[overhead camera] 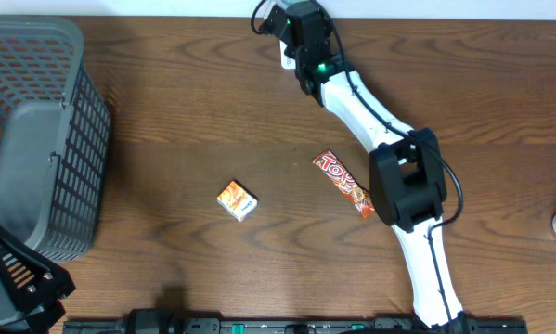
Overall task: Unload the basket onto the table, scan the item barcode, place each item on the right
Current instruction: 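Carry the wipes pack to the right table edge and release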
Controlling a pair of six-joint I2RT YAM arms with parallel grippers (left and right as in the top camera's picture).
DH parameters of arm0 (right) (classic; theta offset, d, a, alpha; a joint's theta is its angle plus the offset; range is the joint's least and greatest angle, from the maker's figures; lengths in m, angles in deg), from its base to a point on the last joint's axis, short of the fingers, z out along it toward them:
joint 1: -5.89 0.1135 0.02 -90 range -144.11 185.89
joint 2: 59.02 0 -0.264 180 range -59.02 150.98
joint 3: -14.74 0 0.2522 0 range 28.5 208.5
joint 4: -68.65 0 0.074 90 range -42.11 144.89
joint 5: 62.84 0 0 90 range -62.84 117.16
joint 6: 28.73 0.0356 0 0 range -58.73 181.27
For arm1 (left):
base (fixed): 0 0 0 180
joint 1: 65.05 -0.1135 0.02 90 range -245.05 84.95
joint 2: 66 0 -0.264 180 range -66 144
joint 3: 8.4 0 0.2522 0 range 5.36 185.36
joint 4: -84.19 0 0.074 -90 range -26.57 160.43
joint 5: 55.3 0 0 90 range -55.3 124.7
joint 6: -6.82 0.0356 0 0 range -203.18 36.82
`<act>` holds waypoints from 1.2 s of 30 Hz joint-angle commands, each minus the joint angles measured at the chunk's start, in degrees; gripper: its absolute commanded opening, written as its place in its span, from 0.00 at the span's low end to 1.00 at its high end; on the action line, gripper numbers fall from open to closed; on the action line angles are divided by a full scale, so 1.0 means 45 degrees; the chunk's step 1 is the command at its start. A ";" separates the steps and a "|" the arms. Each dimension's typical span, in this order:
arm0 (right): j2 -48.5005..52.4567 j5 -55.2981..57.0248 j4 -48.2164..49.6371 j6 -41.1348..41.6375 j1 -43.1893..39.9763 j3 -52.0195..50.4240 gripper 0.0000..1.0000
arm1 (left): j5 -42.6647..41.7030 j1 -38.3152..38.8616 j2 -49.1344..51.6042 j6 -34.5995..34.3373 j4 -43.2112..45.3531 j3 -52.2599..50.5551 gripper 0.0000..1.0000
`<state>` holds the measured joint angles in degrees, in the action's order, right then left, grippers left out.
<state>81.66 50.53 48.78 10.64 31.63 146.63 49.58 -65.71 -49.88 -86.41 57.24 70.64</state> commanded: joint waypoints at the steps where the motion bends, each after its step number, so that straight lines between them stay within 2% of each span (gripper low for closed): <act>1: 0.0529 0.0447 0.0126 -0.0665 0.0151 0.0204 0.01 | -0.0204 -0.0029 -0.0146 -0.0117 0.0107 -0.0053 0.98; 9: 0.0588 0.0529 0.0131 -0.0670 0.0306 0.0204 0.01 | -0.0204 -0.0029 -0.0146 -0.0117 0.0112 -0.0053 0.98; 14: 0.0146 0.1515 -0.0063 -0.0719 0.0432 0.0204 0.01 | -0.0204 -0.0029 -0.0146 -0.0117 0.0146 -0.0053 0.98; 20: -0.1821 0.2744 -0.2667 0.0219 0.0636 0.0204 0.01 | -0.0204 -0.0029 -0.0146 -0.0117 0.0146 -0.0063 0.98; 23: -0.2968 0.3444 -0.4867 0.1938 0.0525 0.0204 0.01 | -0.0204 -0.0029 -0.0146 -0.0117 0.0151 -0.0063 0.98; 29: -0.4954 0.2832 -0.9510 0.7261 -0.0661 0.0204 0.01 | -0.0204 -0.0029 -0.0146 -0.0121 0.0155 -0.0063 0.98; 32: -0.5270 0.2832 -1.1186 0.9544 -0.1860 0.0204 0.01 | -0.0204 -0.0029 -0.0146 -0.0121 0.0248 -0.0063 0.97; 36: -0.5158 0.2841 -1.2944 1.1230 -0.4041 0.0029 0.01 | -0.0204 -0.0029 -0.0146 -0.0117 0.0301 -0.0063 0.98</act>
<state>56.83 62.07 -7.17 49.04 19.57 147.72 49.58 -65.71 -49.88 -86.41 58.00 70.64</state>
